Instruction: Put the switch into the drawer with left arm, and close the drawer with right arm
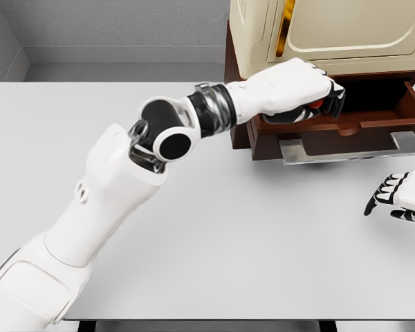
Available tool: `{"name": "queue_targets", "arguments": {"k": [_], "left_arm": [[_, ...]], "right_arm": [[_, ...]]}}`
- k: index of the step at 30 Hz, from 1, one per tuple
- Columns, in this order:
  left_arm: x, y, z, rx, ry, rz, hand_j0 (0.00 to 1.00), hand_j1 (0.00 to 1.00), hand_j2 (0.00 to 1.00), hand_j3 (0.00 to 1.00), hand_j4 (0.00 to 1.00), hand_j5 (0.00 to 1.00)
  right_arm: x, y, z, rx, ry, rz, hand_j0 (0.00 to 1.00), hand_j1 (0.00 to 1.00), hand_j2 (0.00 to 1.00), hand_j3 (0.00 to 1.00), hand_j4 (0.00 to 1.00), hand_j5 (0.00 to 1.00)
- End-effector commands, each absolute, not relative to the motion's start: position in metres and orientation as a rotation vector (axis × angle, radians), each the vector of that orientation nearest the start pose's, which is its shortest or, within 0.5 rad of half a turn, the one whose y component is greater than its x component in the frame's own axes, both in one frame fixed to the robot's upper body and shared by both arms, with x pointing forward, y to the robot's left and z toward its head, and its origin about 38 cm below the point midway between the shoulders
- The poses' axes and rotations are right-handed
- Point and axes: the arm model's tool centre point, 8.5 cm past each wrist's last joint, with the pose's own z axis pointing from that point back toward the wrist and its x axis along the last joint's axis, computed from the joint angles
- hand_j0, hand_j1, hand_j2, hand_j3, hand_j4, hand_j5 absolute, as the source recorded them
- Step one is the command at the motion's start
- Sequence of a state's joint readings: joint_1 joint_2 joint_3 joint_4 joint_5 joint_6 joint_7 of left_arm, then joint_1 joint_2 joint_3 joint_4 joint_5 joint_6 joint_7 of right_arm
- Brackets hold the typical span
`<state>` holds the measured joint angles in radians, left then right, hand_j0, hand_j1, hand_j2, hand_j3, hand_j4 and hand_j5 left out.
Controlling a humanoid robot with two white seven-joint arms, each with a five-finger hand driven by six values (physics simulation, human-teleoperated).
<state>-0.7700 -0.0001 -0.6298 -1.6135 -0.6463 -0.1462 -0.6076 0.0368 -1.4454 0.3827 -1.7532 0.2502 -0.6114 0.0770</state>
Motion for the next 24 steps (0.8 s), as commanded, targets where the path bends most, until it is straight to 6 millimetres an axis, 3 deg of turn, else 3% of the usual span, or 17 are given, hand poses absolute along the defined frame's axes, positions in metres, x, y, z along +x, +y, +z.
{"name": "queue_targets", "arguments": {"k": [1, 8, 9, 10, 13, 24], "left_arm": [[0.410, -0.028, 0.307, -0.286, 2.568, 2.455, 0.43, 0.43, 0.43, 0.43, 0.43, 0.43], [0.414, -0.033, 0.312, -0.307, 2.531, 2.467, 0.48, 0.48, 0.48, 0.48, 0.48, 0.48], [0.414, -0.033, 0.315, -0.320, 2.549, 2.438, 0.59, 0.59, 0.59, 0.59, 0.59, 0.59], [0.413, -0.035, 0.315, -0.328, 2.577, 2.399, 0.76, 0.76, 0.76, 0.76, 0.76, 0.76], [0.418, -0.035, 0.323, -0.370, 2.669, 2.281, 1.00, 1.00, 1.00, 1.00, 1.00, 1.00], [0.421, -0.035, 0.323, -0.413, 2.684, 2.259, 1.00, 1.00, 1.00, 1.00, 1.00, 1.00]], "right_arm": [[0.299, -0.413, 0.222, -0.358, -1.305, 2.028, 0.60, 0.60, 0.60, 0.60, 0.60, 0.60], [0.299, -0.413, 0.222, -0.360, -1.305, 2.030, 0.60, 0.60, 0.60, 0.60, 0.60, 0.60], [0.299, -0.413, 0.222, -0.360, -1.305, 2.030, 0.60, 0.60, 0.60, 0.60, 0.60, 0.60], [0.299, -0.413, 0.223, -0.362, -1.306, 2.030, 0.60, 0.60, 0.60, 0.60, 0.60, 0.60], [0.299, -0.413, 0.223, -0.362, -1.306, 2.030, 0.60, 0.60, 0.60, 0.60, 0.60, 0.60], [0.299, -0.412, 0.223, -0.361, -1.308, 2.029, 0.60, 0.60, 0.60, 0.60, 0.60, 0.60]]}}
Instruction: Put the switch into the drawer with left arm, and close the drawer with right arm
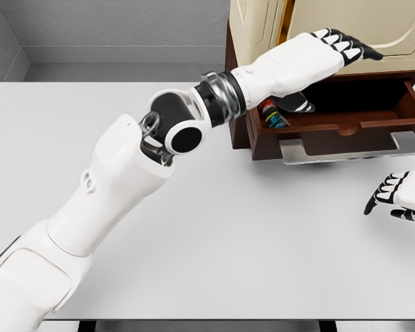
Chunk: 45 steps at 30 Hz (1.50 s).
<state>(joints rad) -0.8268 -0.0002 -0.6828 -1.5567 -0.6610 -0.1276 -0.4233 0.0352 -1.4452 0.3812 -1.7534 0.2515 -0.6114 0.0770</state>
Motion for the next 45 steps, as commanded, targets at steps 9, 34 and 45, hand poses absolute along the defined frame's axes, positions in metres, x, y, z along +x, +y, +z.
{"name": "queue_targets", "arguments": {"k": [9, 34, 45], "left_arm": [[0.373, -0.036, 0.345, -0.274, 2.701, 2.049, 1.00, 1.00, 1.00, 1.00, 1.00, 1.00], [0.368, 0.315, 0.249, -0.591, 3.011, 2.181, 1.00, 1.00, 1.00, 1.00, 1.00, 1.00], [0.359, 0.343, 0.199, -0.542, 2.965, 2.530, 1.00, 1.00, 1.00, 1.00, 1.00, 1.00]], "right_arm": [[0.300, -0.412, 0.222, -0.359, -1.318, 2.016, 0.61, 0.61, 0.61, 0.61, 0.61, 0.61], [0.309, -0.406, 0.233, -0.386, -1.416, 1.947, 0.62, 0.62, 0.62, 0.62, 0.62, 0.62], [0.314, -0.411, 0.233, -0.410, -1.427, 1.915, 0.63, 0.63, 0.63, 0.63, 0.63, 0.63]]}}
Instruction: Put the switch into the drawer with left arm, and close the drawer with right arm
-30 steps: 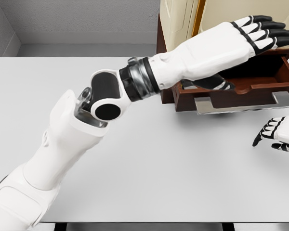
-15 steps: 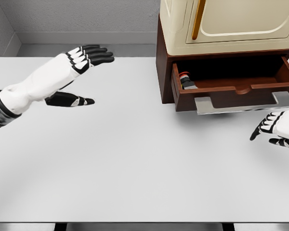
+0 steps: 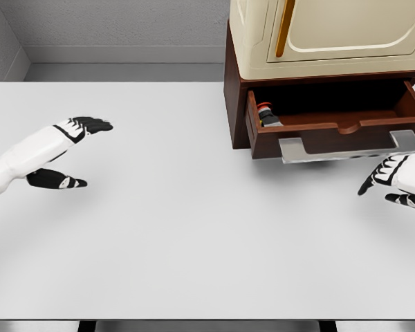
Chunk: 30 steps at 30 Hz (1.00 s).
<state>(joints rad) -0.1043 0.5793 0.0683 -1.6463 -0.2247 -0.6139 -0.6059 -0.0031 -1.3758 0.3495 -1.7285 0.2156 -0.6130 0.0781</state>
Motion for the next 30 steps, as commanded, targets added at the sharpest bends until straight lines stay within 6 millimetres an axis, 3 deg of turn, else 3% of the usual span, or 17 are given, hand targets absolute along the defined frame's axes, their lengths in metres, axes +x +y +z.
{"name": "queue_targets", "arguments": {"k": [1, 22, 26, 30], "left_arm": [[0.359, 0.343, 0.199, 0.323, -1.770, -1.508, 1.00, 1.00, 1.00, 1.00, 1.00, 1.00], [0.357, 0.329, 0.200, 0.302, -1.820, -1.490, 1.00, 1.00, 1.00, 1.00, 1.00, 1.00], [0.356, 0.327, 0.197, 0.291, -1.823, -1.479, 1.00, 1.00, 1.00, 1.00, 1.00, 1.00], [0.356, 0.327, 0.197, 0.291, -1.823, -1.479, 1.00, 1.00, 1.00, 1.00, 1.00, 1.00]], "right_arm": [[0.315, -0.409, 0.232, -0.399, -1.446, 1.893, 0.63, 0.63, 0.63, 0.63, 0.63, 0.63], [0.328, -0.396, 0.245, -0.418, -1.570, 1.821, 0.65, 0.65, 0.65, 0.65, 0.65, 0.65], [0.327, -0.400, 0.247, -0.424, -1.549, 1.836, 0.56, 0.56, 0.56, 0.56, 0.56, 0.56], [0.326, -0.402, 0.246, -0.427, -1.524, 1.854, 0.56, 0.56, 0.56, 0.56, 0.56, 0.56]]}}
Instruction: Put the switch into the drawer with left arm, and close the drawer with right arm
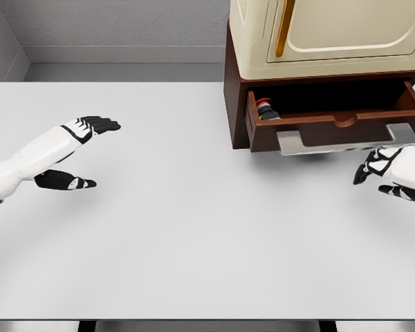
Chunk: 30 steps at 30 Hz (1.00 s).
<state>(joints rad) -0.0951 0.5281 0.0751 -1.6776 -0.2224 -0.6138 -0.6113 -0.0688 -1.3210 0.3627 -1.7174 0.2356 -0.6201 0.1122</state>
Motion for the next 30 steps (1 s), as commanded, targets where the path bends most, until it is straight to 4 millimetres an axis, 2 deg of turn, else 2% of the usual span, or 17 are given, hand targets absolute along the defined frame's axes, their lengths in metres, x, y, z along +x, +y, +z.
{"name": "queue_targets", "arguments": {"k": [1, 10, 30], "left_arm": [[0.356, 0.327, 0.197, 0.291, -1.823, -1.479, 1.00, 1.00, 1.00, 1.00, 1.00, 1.00], [0.356, 0.324, 0.196, 0.284, -1.832, -1.469, 1.00, 1.00, 1.00, 1.00, 1.00, 1.00], [0.356, 0.324, 0.195, 0.281, -1.834, -1.460, 1.00, 1.00, 1.00, 1.00, 1.00, 1.00]], "right_arm": [[0.325, -0.405, 0.246, -0.432, -1.510, 1.859, 0.56, 0.56, 0.56, 0.56, 0.56, 0.56], [0.321, -0.419, 0.241, -0.437, -1.427, 1.884, 0.49, 0.49, 0.49, 0.49, 0.49, 0.49], [0.325, -0.416, 0.239, -0.434, -1.472, 1.841, 0.50, 0.50, 0.50, 0.50, 0.50, 0.50]]}}
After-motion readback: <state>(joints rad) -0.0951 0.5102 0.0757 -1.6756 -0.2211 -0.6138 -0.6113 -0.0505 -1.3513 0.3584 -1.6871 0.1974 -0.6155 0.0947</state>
